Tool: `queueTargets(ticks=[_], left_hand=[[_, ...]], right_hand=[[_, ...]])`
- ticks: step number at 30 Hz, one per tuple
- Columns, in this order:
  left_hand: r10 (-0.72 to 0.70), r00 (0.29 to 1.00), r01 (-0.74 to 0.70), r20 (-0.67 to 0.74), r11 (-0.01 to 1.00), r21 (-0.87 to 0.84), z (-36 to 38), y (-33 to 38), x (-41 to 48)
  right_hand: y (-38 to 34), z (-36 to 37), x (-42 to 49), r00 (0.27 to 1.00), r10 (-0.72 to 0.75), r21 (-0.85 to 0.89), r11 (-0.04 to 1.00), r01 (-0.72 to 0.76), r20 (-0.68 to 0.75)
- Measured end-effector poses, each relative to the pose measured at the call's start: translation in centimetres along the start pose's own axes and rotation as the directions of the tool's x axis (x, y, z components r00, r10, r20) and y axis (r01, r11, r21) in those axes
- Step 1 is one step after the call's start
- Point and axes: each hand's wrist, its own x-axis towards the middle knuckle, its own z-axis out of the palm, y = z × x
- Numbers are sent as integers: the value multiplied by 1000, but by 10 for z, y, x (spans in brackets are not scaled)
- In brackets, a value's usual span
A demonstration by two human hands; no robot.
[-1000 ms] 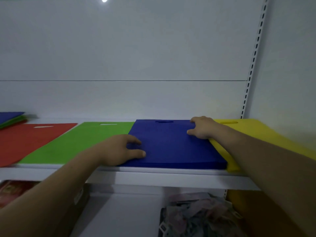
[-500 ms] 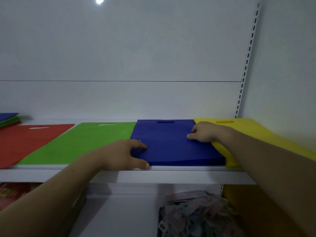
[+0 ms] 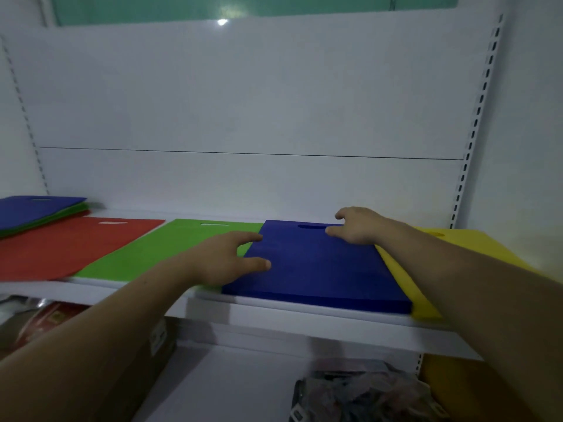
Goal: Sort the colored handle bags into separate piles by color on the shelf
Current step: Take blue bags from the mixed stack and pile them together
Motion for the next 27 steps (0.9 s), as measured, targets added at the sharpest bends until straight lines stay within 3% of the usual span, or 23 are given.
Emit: queueTargets(ticks=[12, 27], left_hand=[[-171, 959, 174, -227, 985, -9, -48, -71, -60], [-304, 883, 332, -357, 943, 17, -168, -258, -192]], right_hand=[[-112, 8, 25, 980, -197, -30, 980, 197, 15], [-384, 52, 22, 934, -356, 61, 932, 358, -33]])
